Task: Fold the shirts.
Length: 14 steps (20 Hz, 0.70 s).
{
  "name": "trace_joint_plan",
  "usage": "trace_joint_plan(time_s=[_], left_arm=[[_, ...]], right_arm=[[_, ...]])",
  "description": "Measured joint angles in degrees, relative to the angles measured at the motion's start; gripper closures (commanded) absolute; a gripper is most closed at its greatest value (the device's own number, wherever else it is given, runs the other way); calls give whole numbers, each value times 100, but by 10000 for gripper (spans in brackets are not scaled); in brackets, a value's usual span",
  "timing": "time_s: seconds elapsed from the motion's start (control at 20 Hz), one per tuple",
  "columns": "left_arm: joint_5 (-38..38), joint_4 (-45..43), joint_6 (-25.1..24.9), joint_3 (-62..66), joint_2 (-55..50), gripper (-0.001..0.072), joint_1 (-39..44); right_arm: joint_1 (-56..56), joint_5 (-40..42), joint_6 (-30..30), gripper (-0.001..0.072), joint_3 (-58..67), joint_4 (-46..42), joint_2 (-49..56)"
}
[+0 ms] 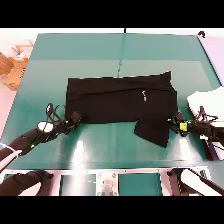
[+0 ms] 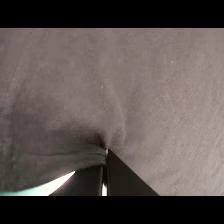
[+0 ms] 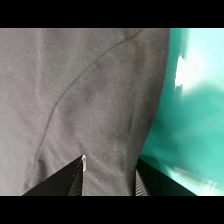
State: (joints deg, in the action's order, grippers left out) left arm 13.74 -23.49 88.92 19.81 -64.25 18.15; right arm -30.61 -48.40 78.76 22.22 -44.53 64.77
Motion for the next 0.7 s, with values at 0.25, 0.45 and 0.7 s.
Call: trace_joint_plan(time_s=[0.25, 0.45, 0.7], left_arm=[[-48, -15, -175, 83, -85, 686, 7], [393, -238, -219, 92, 11, 687, -358], [1484, -1082, -219, 92, 721, 687, -1185]], right_arm=[[4, -79, -177, 693, -4, -208, 39], [-94, -472, -345, 694, 52, -461, -24], [-385, -798, -81, 695, 81, -1010, -501]])
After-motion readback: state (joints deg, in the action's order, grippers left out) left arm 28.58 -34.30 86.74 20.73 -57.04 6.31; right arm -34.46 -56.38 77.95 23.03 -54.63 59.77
